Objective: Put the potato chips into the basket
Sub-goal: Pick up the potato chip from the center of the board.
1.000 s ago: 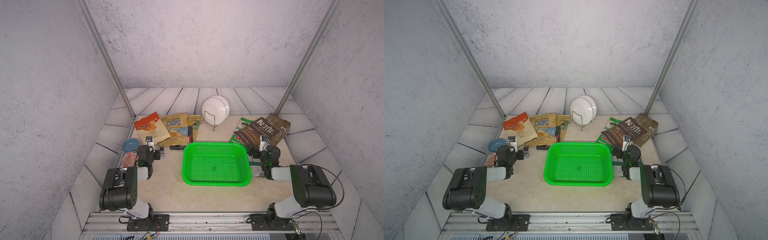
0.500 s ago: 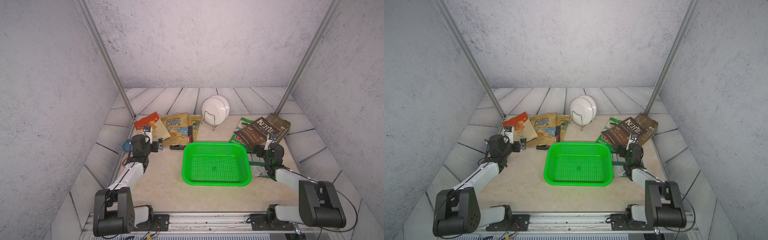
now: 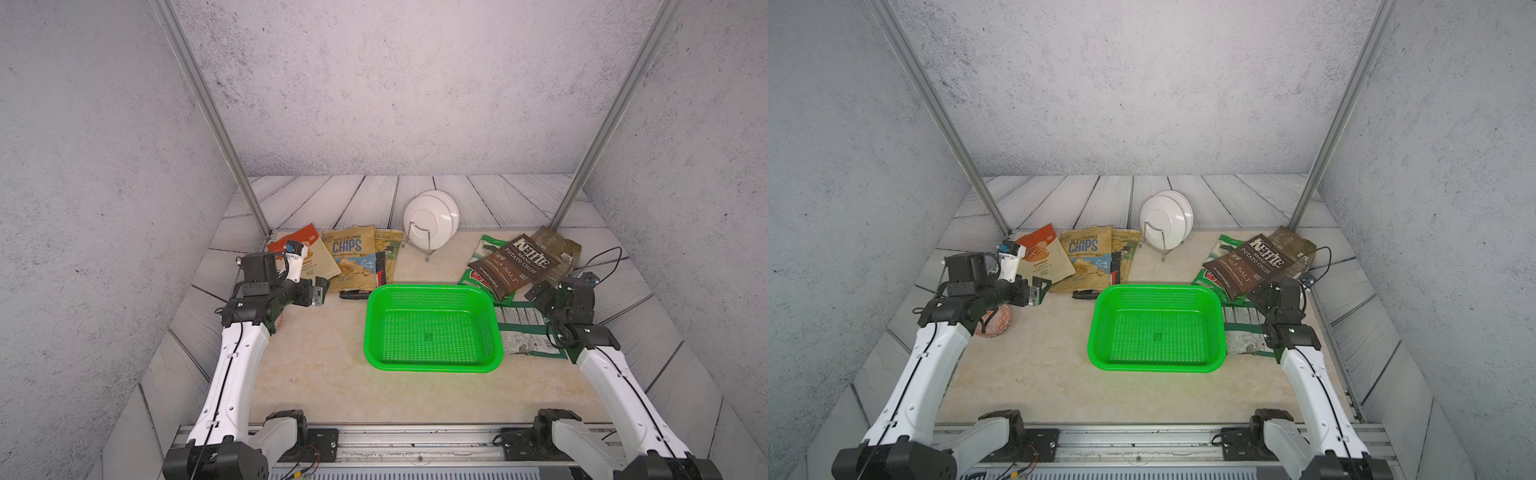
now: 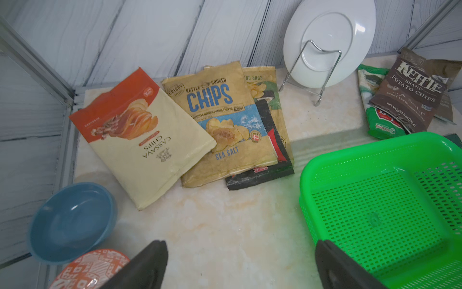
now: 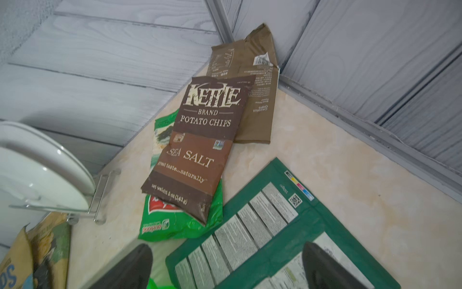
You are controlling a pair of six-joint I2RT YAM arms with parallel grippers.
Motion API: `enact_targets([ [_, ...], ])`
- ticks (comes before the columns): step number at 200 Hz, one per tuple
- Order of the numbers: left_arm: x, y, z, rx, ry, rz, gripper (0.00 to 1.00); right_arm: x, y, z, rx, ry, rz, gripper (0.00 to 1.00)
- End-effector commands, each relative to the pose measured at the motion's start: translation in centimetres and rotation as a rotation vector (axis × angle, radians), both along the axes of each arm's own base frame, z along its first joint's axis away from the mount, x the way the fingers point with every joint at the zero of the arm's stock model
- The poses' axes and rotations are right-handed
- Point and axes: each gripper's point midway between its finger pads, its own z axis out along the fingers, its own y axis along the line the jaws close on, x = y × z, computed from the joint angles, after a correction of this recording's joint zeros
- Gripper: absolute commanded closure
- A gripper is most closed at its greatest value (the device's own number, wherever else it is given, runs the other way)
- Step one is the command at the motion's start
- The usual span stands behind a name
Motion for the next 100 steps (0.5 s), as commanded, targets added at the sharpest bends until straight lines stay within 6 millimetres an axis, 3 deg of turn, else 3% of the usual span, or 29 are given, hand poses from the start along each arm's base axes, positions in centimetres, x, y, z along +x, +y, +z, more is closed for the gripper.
enact_targets([
  [1,-2.8,-1.3,-4.3,-0.057,0.195,-0.045,0.01,-3.2,1.6,-1.7,0.088,0.113,0.046,0.10],
  [56,-3.5,-2.6,-5.3,-0.099,0.223,-0.130,0.01,-7.4,3.9,-4.3,0.218,0.169,0.103,0.14],
  [100,-3.3,-2.2,-5.6,-0.080,0.224,-0.111,0.01,-8.7,5.1,-8.7,0.382,0.211,0.041,0.19],
])
